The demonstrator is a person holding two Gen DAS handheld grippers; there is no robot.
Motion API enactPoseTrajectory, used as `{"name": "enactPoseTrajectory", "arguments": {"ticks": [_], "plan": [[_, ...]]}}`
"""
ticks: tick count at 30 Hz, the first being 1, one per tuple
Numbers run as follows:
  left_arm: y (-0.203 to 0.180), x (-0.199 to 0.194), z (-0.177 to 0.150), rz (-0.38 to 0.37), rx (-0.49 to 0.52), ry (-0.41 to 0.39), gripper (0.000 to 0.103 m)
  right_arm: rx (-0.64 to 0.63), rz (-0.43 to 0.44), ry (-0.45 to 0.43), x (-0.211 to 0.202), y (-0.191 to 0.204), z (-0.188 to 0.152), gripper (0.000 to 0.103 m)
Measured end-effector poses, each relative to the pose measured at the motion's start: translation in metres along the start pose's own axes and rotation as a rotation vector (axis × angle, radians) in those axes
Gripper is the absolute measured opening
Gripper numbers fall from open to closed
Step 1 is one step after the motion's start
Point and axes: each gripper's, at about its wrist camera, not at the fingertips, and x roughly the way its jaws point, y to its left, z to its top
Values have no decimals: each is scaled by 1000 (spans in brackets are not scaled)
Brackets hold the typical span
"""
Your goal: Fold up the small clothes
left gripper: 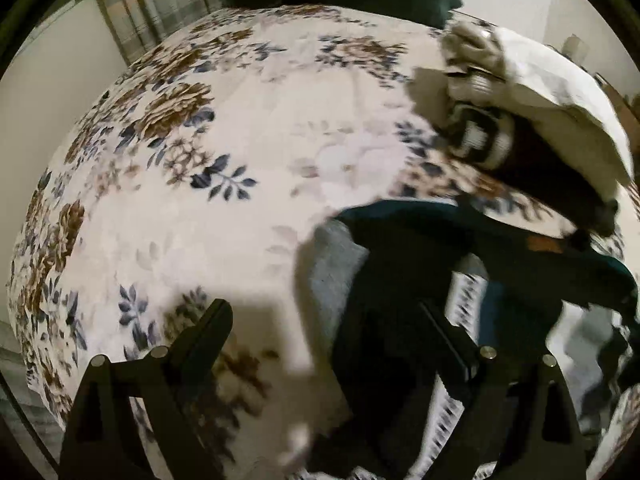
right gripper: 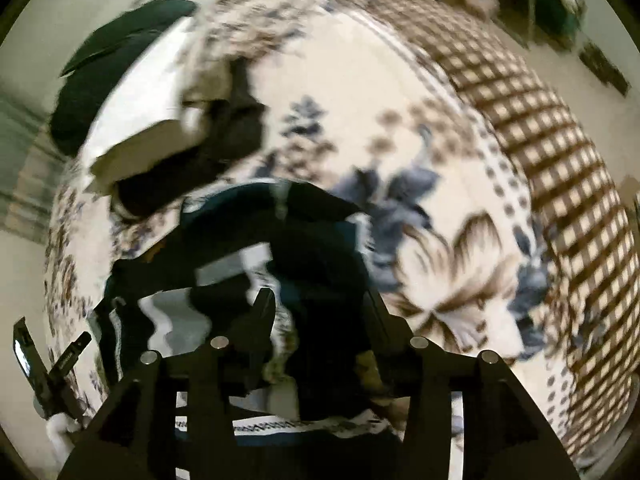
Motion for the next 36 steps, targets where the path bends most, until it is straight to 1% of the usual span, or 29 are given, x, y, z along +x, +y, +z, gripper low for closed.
{"name": "enactPoseTrajectory", "arguments": {"ticks": [2,4,5,6,7,8,9,10,11,12,13,14,15,17,20,21,23,25,26,28,30,31,32,33,35,36], "plan": [[-13,1,-7,-5,43,1,93,-61,8,4,8,13,-3,52],[-24,14,-12,19,83,21,93,-107,-10,69,32,22,-4,52],[-27,27,-15,33,101,45,93,-106,-74,114,53,18,-6,52],[-29,43,-19,60,116,81,93,-91,-134,138,65,11,-8,51],[-28,58,-22,69,120,116,93,-65,-185,168,76,3,-8,49],[-25,68,-24,59,113,142,94,-14,-199,210,87,-9,-9,49],[-19,74,-24,37,88,162,95,72,-162,224,86,-23,-9,50],[-14,71,-23,20,64,160,95,100,-140,218,81,-27,-9,50],[-10,66,-22,16,55,147,95,128,-105,196,67,-30,-11,51],[-7,57,-22,17,57,127,95,140,-91,184,59,-32,-12,51],[-5,46,-23,11,54,107,95,176,-53,162,42,-36,-18,52],[-2,36,-24,-4,43,92,95,196,-27,158,36,-38,-22,52],[0,25,-28,-26,30,82,95,234,18,161,27,-42,-31,52],[-3,11,-35,-52,22,82,95,293,76,182,22,-48,-46,52],[-15,-4,-46,-87,24,92,95,414,176,247,35,-51,-67,52],[-20,-6,-48,-97,23,103,95,427,178,245,37,-48,-70,52],[-25,-9,-55,-112,19,117,95,434,187,213,39,-38,-72,52],[-29,-7,-59,-110,25,128,95,442,200,167,39,-30,-64,52],[-30,-4,-61,-107,28,132,95,441,203,158,40,-26,-60,52],[-32,4,-61,-91,39,143,95,418,158,162,49,-17,-49,52],[-35,12,-57,-71,51,158,95,364,120,176,59,-5,-39,52],[-36,14,-53,-70,53,157,95,336,123,178,60,-4,-31,52],[-38,16,-47,-66,58,143,95,275,134,183,63,8,-24,52],[-39,16,-42,-58,63,129,95,187,141,221,71,24,-17,52],[-44,19,-31,-50,80,101,95,107,129,277,88,39,-7,52],[-47,23,-25,-38,96,91,95,74,105,287,100,48,2,52]]}}
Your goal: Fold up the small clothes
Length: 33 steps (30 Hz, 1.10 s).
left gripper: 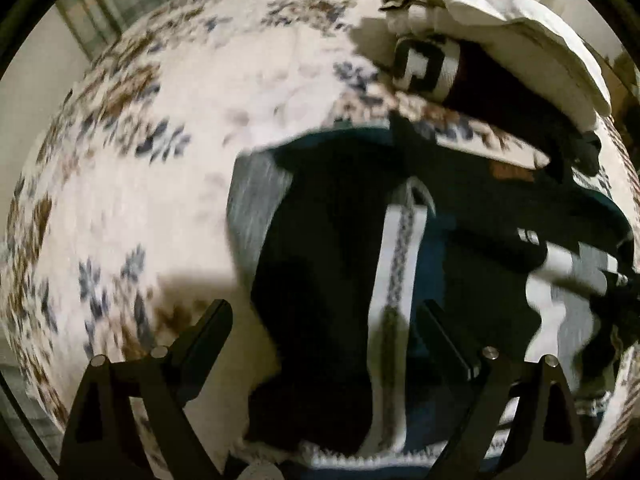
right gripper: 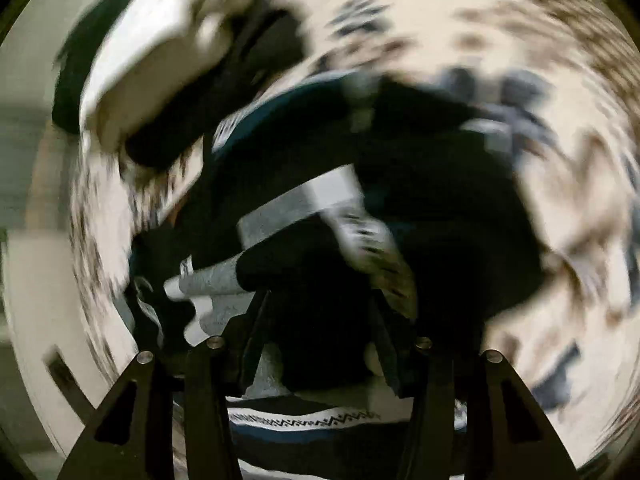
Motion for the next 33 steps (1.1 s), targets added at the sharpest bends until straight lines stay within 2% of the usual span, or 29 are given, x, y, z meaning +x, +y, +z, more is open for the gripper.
{"name": "enactPoseTrajectory", "arguments": {"ticks": [3,4,8,11,13,15,17,19,22,25,26,28,29,30,31,32,33], "plan": [[0,17,16,25,16,16,95,-31,-105,-58,14,6,32,51],[1,22,19,31,13,24,95,-19,-114,-72,14,5,39,51],[17,25,25,16,-23,50,95,18,-58,-113,-9,3,43,52],[24,11,31,-16,-20,24,95,-27,-51,-141,-33,6,34,62],[19,7,43,-16,28,-4,95,-96,-94,-165,-41,15,34,72],[5,12,60,14,121,-28,95,-205,-190,-179,-37,30,47,75],[-14,26,76,26,209,-19,95,-286,-244,-184,-28,49,61,75],[-34,45,91,35,306,7,95,-400,-321,-163,-8,69,79,75],[-59,71,105,0,415,65,95,-498,-367,-81,23,88,105,75],[-66,87,112,-34,442,110,94,-517,-387,8,44,94,121,75],[-66,89,114,-40,447,116,93,-524,-402,12,46,96,127,75],[-65,95,115,-61,450,130,93,-535,-375,34,47,99,134,75],[-62,98,117,-78,445,131,88,-529,-365,60,50,98,137,75],[-59,98,117,-107,438,132,73,-513,-354,95,54,94,142,75],[-55,97,117,-128,429,127,65,-505,-348,110,57,92,144,75],[-53,93,116,-144,425,112,39,-486,-336,126,58,88,149,74],[-51,89,115,-152,432,98,19,-482,-326,125,58,87,151,62]]}}
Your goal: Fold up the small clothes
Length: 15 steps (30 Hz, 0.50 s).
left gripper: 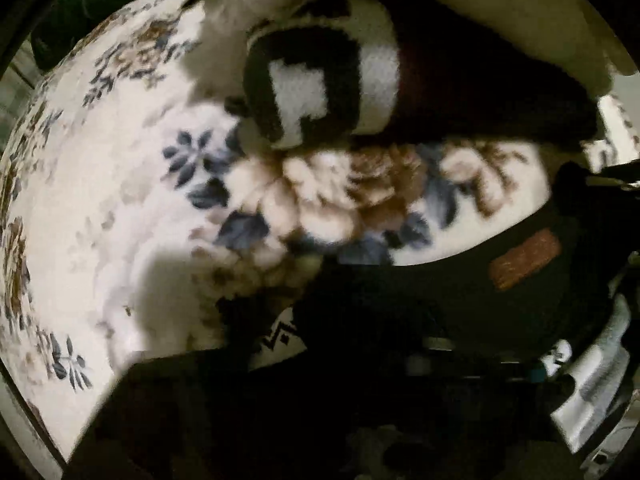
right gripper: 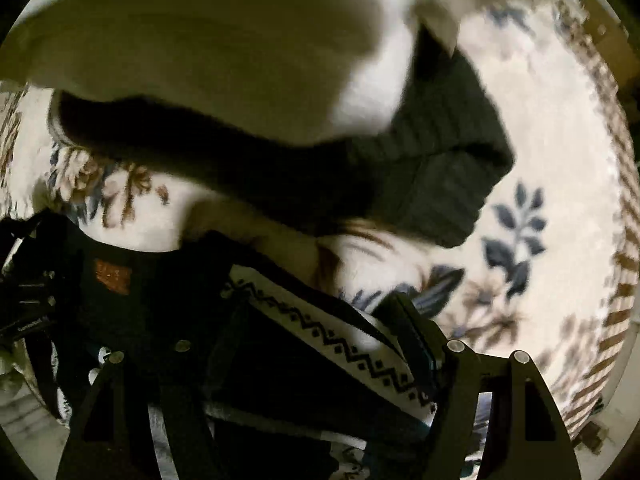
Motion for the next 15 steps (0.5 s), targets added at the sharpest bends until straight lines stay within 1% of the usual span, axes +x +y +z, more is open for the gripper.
{"name": "enactPoseTrajectory", "arguments": {"ticks": [1,2,3,4,5,7,8,9,11,12,13,14,15], "plan": [[-1,-4,-2,5,11,-13,12,-5,18,-11,-3,-1,0,35],[-2,-8,-5,8,19,-27,9,-9,23,-18,-5,-2,0,19],[-2,-13,-8,10,19,-51,8,-11,31,-36,-10,-1,-2,10],[-2,-20,-11,16,18,-78,7,-15,29,-56,-15,1,-5,7],[-1,-26,-11,19,11,-95,7,-22,21,-87,-23,2,-10,7],[1,-49,-19,14,-15,-162,7,-10,25,-156,-45,-1,-24,7],[1,-61,-23,14,-26,-193,7,0,32,-176,-52,-2,-29,7],[2,-79,-31,9,-47,-231,7,15,43,-212,-66,-5,-38,7],[2,-109,-46,-14,-89,-296,7,39,59,-297,-100,-9,-66,6],[0,-129,-59,-23,-107,-334,7,49,70,-326,-112,-10,-78,6],[-4,-145,-71,-25,-119,-362,7,61,86,-362,-127,-11,-98,6],[-9,-158,-81,-32,-127,-380,7,75,103,-385,-138,-8,-118,6],[-17,-172,-96,-49,-146,-395,7,85,112,-402,-144,4,-135,6]]}}
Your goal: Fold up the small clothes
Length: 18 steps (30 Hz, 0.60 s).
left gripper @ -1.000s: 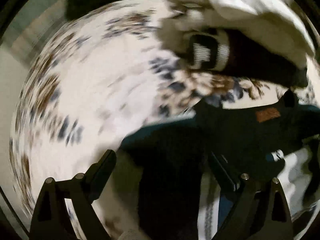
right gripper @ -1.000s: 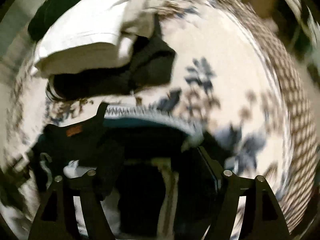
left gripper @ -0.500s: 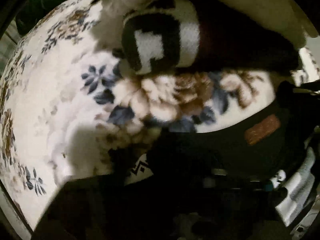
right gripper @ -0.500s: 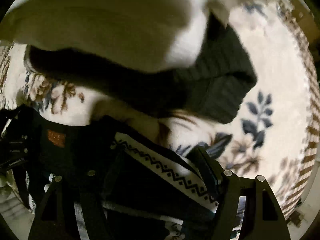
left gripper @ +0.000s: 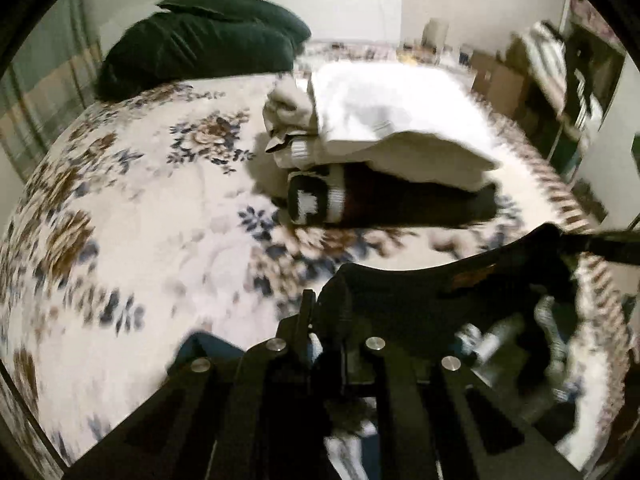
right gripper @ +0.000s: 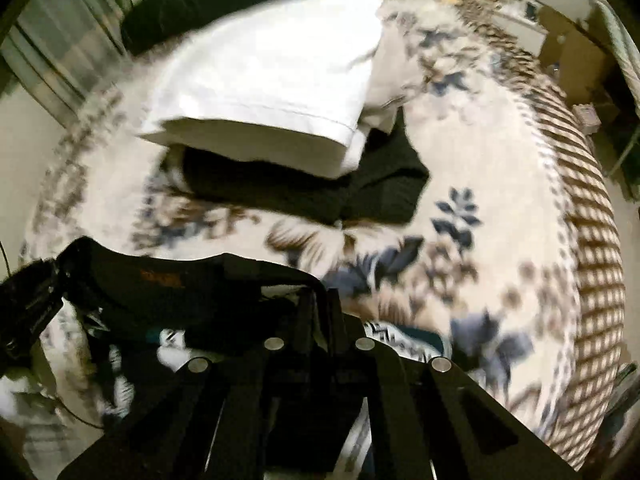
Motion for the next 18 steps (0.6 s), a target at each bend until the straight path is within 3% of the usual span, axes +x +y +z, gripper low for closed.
{"name": "enactPoseTrajectory", "arguments": {"ticks": [2,6,9,15,17,18], "plan": [[-13,-33,-29,-15,-39,-3,7,19,13,-25,-26,11,-39,6],[-26,-61,-85,-30,-118,67,7,78,21,-4,-56,20,-127,6],[-32,-57,-128,-26,-160,133,7,122,19,66,-56,21,-194,6],[-34,-24,-202,-36,-242,278,12,142,-6,253,-13,9,-271,8],[-28,-25,-213,-71,-328,311,18,145,2,353,2,4,-282,18],[-25,-30,-215,-76,-375,313,32,157,7,396,6,-1,-287,34]]}}
